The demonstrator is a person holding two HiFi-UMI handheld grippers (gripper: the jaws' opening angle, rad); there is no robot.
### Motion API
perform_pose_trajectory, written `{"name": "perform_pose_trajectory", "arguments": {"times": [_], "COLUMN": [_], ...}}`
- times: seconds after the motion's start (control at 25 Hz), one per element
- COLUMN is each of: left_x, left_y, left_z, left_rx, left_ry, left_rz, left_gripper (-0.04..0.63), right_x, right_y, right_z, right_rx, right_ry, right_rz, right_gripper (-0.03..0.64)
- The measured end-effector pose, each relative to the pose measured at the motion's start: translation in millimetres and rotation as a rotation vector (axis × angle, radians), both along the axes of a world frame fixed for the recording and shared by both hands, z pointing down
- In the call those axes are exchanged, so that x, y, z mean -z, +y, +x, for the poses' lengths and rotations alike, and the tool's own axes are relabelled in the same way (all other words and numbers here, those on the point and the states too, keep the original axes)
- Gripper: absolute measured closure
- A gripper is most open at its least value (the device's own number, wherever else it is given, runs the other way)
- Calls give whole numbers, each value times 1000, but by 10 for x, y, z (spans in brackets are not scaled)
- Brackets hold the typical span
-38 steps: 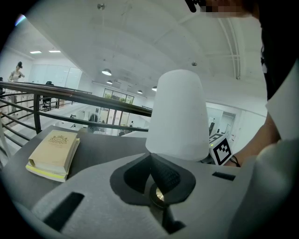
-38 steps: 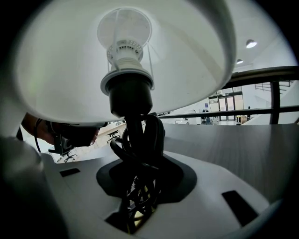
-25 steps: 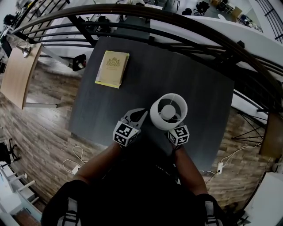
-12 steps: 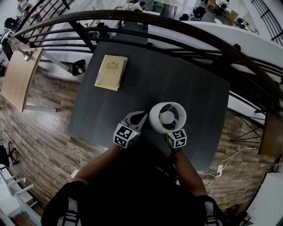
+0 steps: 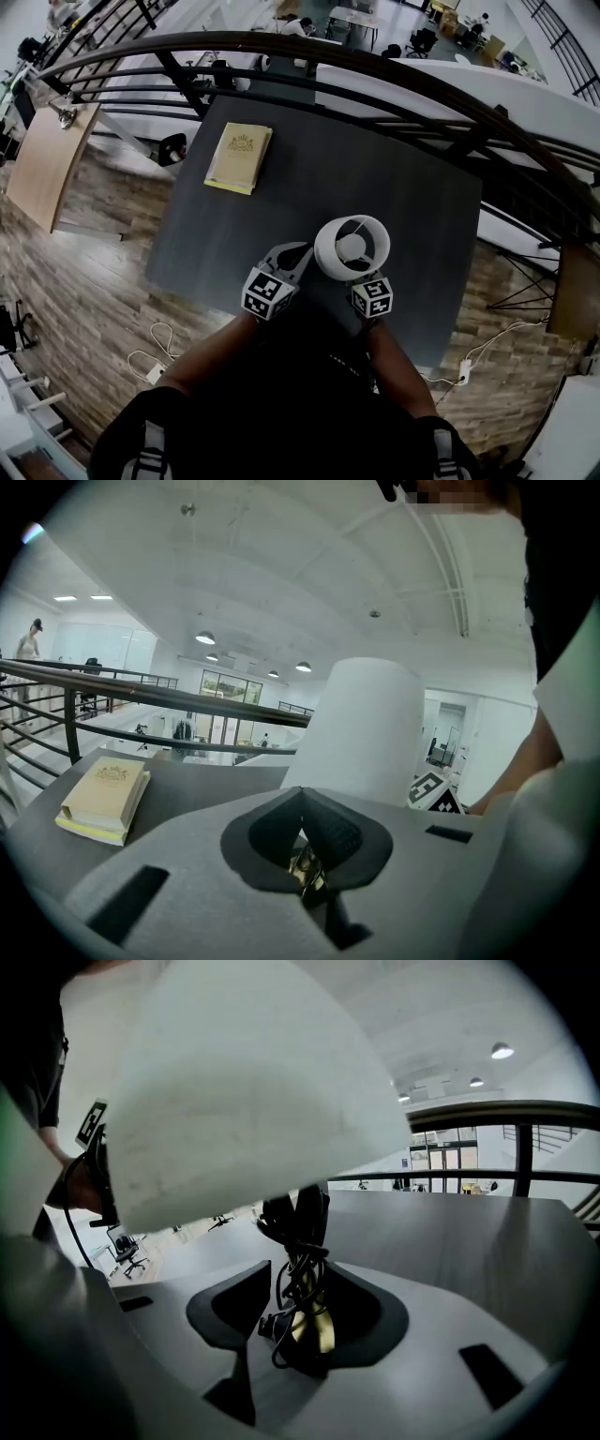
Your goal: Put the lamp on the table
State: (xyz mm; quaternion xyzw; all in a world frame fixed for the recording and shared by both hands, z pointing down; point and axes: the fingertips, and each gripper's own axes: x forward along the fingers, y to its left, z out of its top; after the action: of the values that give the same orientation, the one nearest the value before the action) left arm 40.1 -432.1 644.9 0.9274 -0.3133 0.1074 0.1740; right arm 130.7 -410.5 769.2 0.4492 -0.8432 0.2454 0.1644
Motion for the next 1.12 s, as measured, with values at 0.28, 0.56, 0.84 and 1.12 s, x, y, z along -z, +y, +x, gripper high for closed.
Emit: {"name": "perform_pose_trajectory", "arguments": {"times": [0.28, 0.56, 0.84, 1.12], "left_x": [115, 272, 383, 528], "left_y": [262, 704, 1024, 1240], "left_z": [3, 76, -52, -301], "left_rx": [12, 45, 94, 128], "left_ry": [-9, 5, 7, 19], "left_rz": [33, 60, 81, 124], "left_gripper": [586, 586, 586, 586], "right_x": [212, 357, 627, 794], "right_y": [182, 643, 979, 1245], "right_z": [37, 155, 193, -144], "right_rx": [-11, 8, 12, 85], "right_ry": [-15, 17, 56, 38], "right_rz": [36, 54, 118, 146], "right_gripper": [451, 487, 597, 601]}}
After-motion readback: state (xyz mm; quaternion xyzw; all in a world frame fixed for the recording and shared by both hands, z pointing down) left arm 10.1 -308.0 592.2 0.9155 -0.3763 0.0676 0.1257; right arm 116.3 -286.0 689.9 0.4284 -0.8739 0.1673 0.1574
